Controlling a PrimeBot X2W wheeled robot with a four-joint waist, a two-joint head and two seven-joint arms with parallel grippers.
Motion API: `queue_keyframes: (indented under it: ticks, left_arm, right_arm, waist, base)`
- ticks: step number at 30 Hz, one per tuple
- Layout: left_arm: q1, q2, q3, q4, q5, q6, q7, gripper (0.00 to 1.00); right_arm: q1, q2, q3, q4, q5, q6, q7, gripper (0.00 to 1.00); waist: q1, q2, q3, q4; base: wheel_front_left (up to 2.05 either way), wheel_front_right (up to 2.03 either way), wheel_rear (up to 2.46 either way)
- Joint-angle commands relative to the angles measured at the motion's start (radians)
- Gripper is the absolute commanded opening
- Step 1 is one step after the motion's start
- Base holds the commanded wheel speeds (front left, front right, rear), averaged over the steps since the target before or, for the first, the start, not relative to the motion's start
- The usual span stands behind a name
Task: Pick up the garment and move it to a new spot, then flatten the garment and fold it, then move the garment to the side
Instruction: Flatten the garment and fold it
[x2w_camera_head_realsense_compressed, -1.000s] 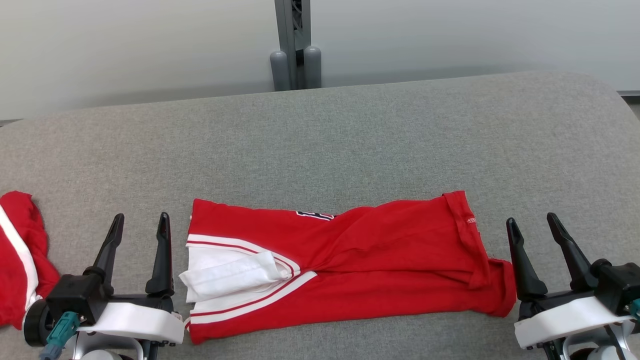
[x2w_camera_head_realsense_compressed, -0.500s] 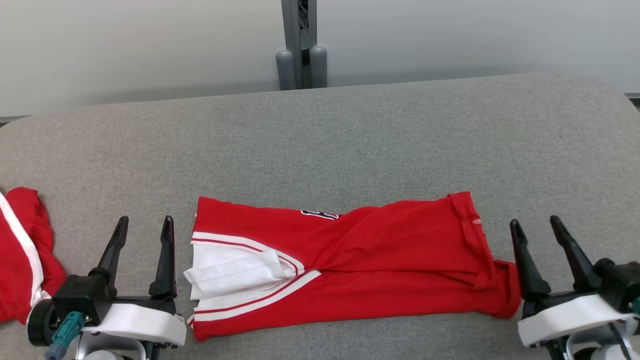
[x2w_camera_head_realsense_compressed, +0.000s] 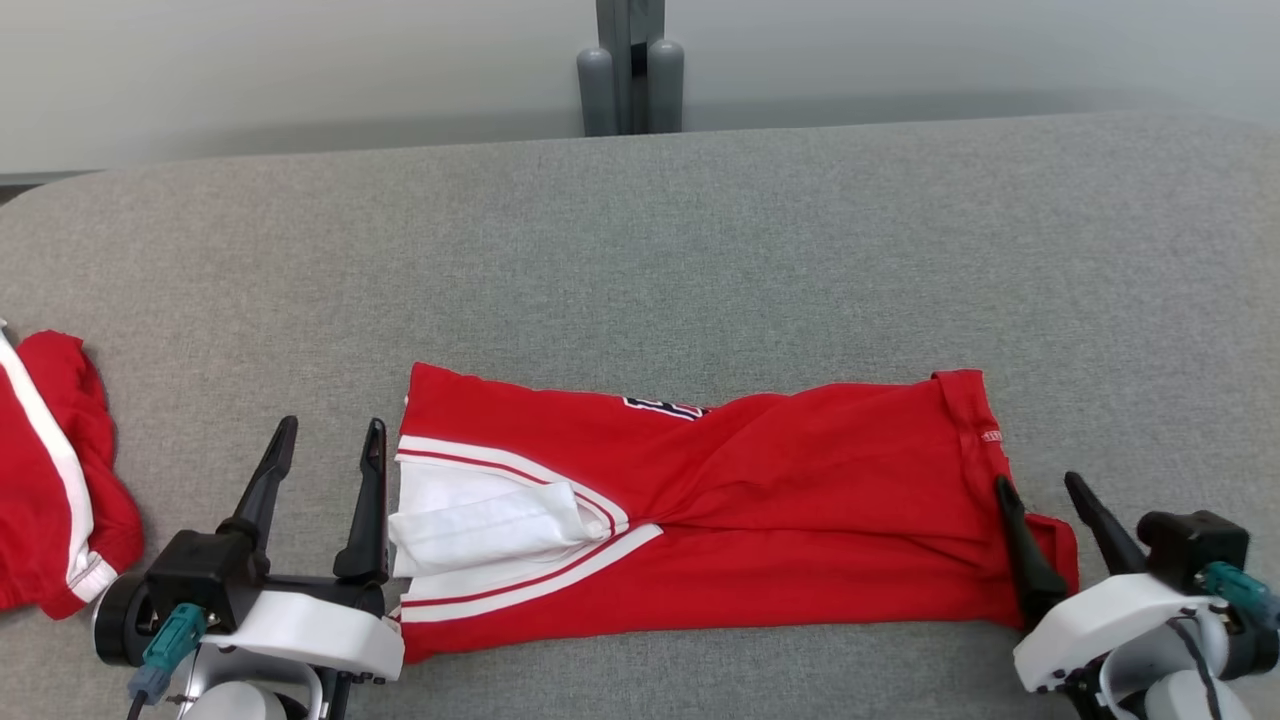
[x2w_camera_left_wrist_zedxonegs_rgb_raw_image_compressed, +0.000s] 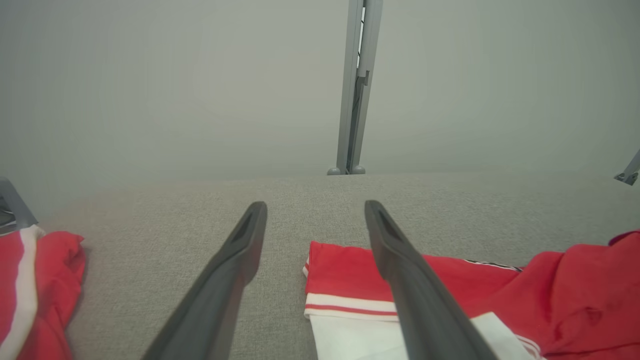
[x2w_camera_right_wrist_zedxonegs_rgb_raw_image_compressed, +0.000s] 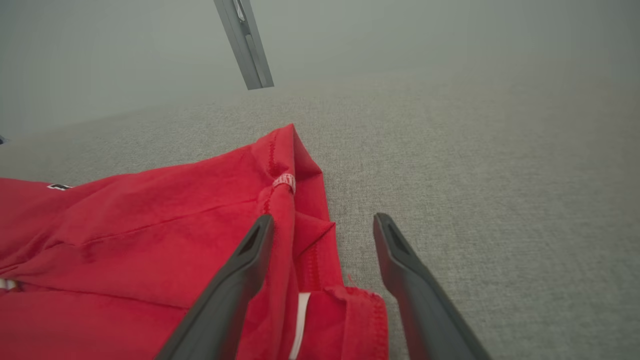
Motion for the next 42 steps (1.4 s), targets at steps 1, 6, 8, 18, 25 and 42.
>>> queue_keyframes:
  ticks: [1, 6, 8, 18, 25, 42]
  left_arm:
    - [-0.027, 0.001, 0.001, 0.004, 0.004, -0.005, -0.002, 1.0]
    - [-0.037, -0.005, -0.003, 0.021, -0.002, -0.014, -0.002, 1.0]
    - [-0.045, -0.008, -0.004, 0.027, -0.003, -0.017, -0.002, 1.0]
    - [-0.06, -0.014, -0.007, 0.047, -0.003, -0.03, -0.004, 1.0]
    - [-0.06, -0.016, 0.002, 0.054, -0.004, -0.036, -0.006, 1.0]
    - [-0.057, -0.026, 0.013, 0.073, 0.002, -0.06, -0.007, 1.0]
  right_arm:
    - [-0.012, -0.008, 0.013, 0.023, 0.006, 0.0, -0.01, 1.0]
    - [-0.039, -0.015, 0.043, 0.131, 0.027, 0.0, -0.036, 1.0]
    - [-0.049, -0.009, 0.058, 0.171, 0.035, 0.0, -0.039, 1.0]
    - [-0.095, 0.01, 0.199, 0.272, 0.158, 0.001, -0.047, 0.0]
    - [-0.117, -0.074, 0.176, 0.286, 0.239, -0.003, -0.098, 0.0]
    - [-0.127, -0.213, 0.04, 0.227, 0.267, 0.0, -0.137, 0.0]
  waist:
    - [0.0, 0.0, 0.009, 0.003]
    - [0.0, 0.0, 0.023, 0.006]
    - [0.0, 0.0, 0.025, 0.006]
    - [0.0, 0.0, 0.029, 0.003]
    - [0.0, 0.0, 0.029, -0.011]
    - [0.0, 0.0, 0.012, -0.072]
  base:
    - [0.0, 0.0, 0.0]
    - [0.0, 0.0, 0.0]
    - [0.0, 0.0, 0.0]
    - [0.0, 0.0, 0.0]
    - [0.0, 0.0, 0.0]
    - [0.0, 0.0, 0.0]
